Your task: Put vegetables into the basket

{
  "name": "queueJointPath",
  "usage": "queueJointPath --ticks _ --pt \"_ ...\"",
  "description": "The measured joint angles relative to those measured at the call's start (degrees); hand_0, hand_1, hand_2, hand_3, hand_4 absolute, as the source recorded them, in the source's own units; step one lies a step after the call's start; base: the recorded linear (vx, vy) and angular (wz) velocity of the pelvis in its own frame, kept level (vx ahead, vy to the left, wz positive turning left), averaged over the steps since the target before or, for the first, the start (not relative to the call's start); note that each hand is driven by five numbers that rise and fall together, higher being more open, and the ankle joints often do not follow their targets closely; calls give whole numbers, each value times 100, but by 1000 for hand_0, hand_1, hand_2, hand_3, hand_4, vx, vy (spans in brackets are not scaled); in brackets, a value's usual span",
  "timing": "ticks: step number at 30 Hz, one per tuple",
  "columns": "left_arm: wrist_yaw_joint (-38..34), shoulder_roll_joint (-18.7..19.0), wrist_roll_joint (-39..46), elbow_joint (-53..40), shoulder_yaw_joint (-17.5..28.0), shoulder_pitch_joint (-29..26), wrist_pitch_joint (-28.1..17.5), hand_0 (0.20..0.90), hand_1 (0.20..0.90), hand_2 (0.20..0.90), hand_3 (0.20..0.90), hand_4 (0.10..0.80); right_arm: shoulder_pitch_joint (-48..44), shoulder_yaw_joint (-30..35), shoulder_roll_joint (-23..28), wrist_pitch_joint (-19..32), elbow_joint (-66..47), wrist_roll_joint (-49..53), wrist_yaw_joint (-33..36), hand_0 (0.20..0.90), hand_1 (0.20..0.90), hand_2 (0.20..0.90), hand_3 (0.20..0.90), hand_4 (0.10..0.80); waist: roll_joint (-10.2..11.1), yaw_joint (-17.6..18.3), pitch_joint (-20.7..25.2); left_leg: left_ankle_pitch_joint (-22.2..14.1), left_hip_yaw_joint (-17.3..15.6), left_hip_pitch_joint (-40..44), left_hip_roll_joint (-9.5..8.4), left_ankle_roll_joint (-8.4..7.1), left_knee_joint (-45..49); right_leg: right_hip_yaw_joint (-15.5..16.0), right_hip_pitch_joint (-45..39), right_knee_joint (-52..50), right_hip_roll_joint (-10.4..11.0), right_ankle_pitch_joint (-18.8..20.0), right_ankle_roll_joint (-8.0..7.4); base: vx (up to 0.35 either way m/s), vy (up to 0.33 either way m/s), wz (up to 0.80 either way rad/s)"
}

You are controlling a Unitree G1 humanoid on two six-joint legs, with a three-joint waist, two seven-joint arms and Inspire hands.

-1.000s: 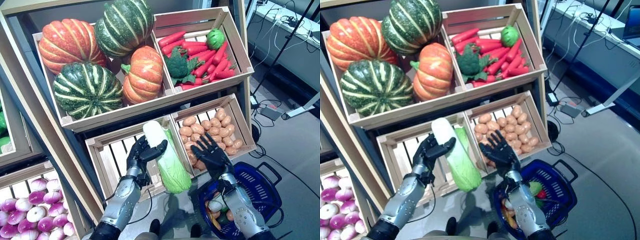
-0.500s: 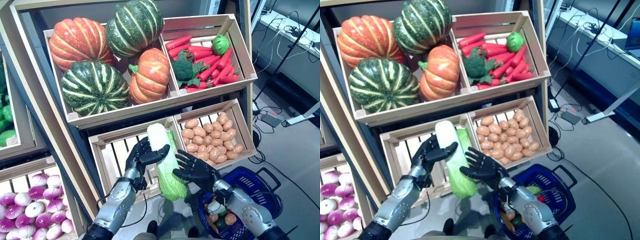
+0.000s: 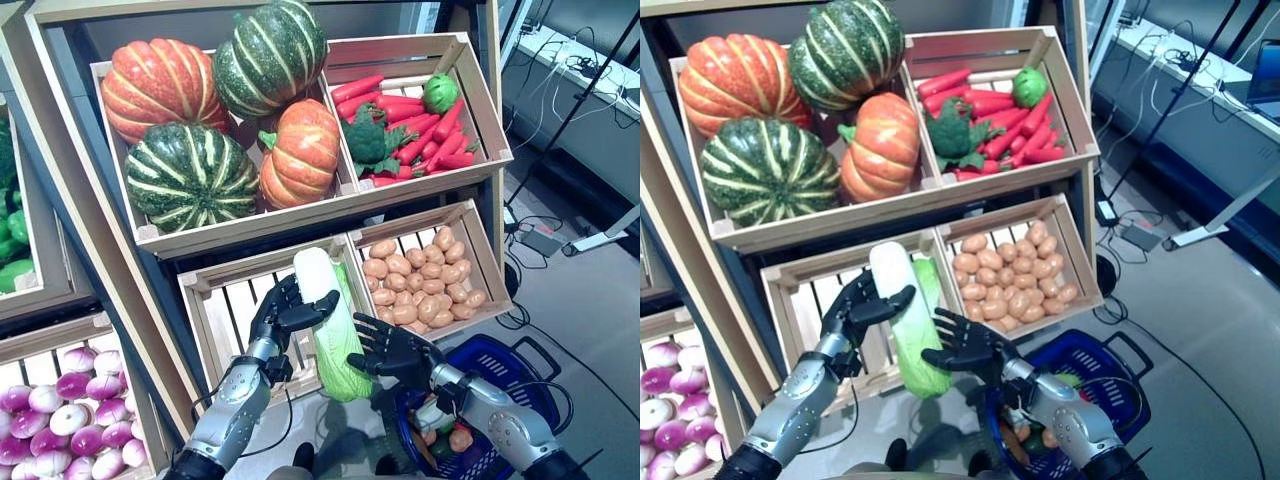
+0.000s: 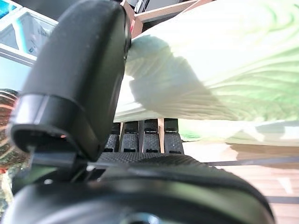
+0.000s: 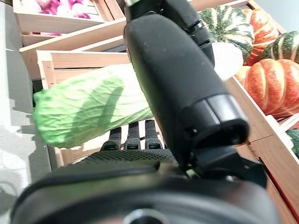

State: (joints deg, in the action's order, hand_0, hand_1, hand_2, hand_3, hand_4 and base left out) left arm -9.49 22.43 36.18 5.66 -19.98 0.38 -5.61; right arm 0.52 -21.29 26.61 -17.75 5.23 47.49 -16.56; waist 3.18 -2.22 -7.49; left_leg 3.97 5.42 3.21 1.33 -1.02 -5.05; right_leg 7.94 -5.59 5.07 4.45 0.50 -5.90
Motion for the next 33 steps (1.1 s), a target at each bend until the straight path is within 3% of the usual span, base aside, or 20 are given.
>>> queueJointPath --ticks 12,22,33 --pt "307 318 -305 -257 5 64 -54 300 300 300 300 400 174 90 360 -321 24 20 -417 900 900 900 900 800 32 45 13 -5 -63 21 1 6 -2 -98 8 0 1 6 -6 -3 1 -2" --pt "587 353 -492 -560 -9 91 -502 300 300 300 300 400 240 37 470 -751 24 13 -449 900 900 900 900 800 32 111 13 -6 -100 28 10 7 -2 -121 19 2 -3 9 -9 -6 0 -2" --pt "1339 578 -490 -776 -630 -143 -545 300 300 300 300 400 78 -203 470 -923 24 10 -526 900 900 900 900 800 28 127 15 -6 -102 33 7 7 -2 -142 17 1 -4 9 -9 0 0 0"
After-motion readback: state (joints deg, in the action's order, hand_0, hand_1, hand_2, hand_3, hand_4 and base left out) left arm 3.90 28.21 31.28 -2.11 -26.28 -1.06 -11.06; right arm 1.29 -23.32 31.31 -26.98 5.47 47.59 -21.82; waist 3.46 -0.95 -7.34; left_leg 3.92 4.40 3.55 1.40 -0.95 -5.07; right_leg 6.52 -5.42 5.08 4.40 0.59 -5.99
